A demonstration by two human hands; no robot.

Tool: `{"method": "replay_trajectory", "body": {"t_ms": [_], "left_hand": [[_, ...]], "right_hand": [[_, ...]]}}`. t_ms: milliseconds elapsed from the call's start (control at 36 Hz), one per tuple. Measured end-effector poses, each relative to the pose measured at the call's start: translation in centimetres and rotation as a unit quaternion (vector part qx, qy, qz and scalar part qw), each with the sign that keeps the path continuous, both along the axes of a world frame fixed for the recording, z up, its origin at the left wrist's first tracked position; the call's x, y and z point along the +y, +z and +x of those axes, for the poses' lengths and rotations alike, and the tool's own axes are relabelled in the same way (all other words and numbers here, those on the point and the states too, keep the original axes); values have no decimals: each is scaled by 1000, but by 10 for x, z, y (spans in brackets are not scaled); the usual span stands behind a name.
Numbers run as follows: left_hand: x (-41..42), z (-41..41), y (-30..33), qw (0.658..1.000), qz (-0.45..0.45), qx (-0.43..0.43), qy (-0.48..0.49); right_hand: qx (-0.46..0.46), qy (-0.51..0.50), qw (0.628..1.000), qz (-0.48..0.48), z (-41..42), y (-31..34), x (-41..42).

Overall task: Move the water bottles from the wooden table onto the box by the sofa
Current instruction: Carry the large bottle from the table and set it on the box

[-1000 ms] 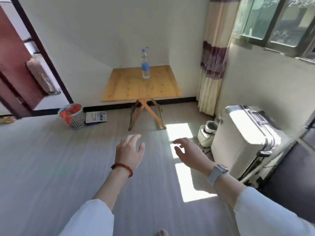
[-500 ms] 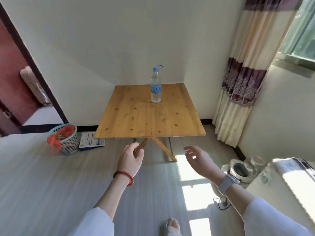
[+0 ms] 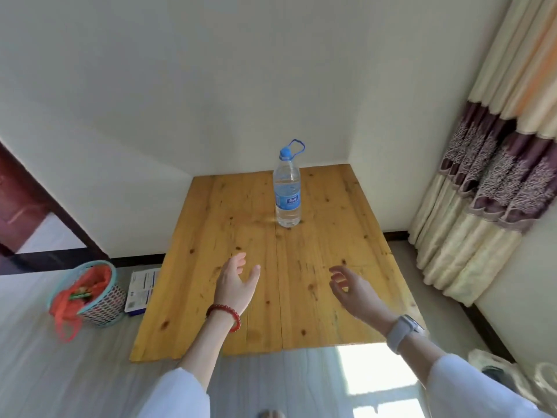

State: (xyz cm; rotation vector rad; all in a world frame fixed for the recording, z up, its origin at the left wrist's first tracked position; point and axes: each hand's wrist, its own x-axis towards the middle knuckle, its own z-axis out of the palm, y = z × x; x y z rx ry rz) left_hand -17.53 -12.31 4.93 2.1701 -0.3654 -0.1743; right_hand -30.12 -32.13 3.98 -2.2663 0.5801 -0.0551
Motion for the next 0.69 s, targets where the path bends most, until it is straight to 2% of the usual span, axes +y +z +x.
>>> {"method": "replay_trajectory", "body": {"t_ms": [250,361,417,556,694], "left_hand": [[-138,183,-31,992,-68,90,-61],[-195,245,-54,989,-90,100,-69],[-219,267,-67,989,-96,93,-69],[-254,290,-92,978,-186,57,-72],[-265,313,-86,981,-152,35,-113]], "right_hand": [[27,-63,998,9,147,-25,-69],[63,-88,994,21,194,-39,-93],[68,-102,992,31,210,-44,-105],[73,-148,985,53,234,-54,-132],[100,-160,980,66,245,-61,-144]]}}
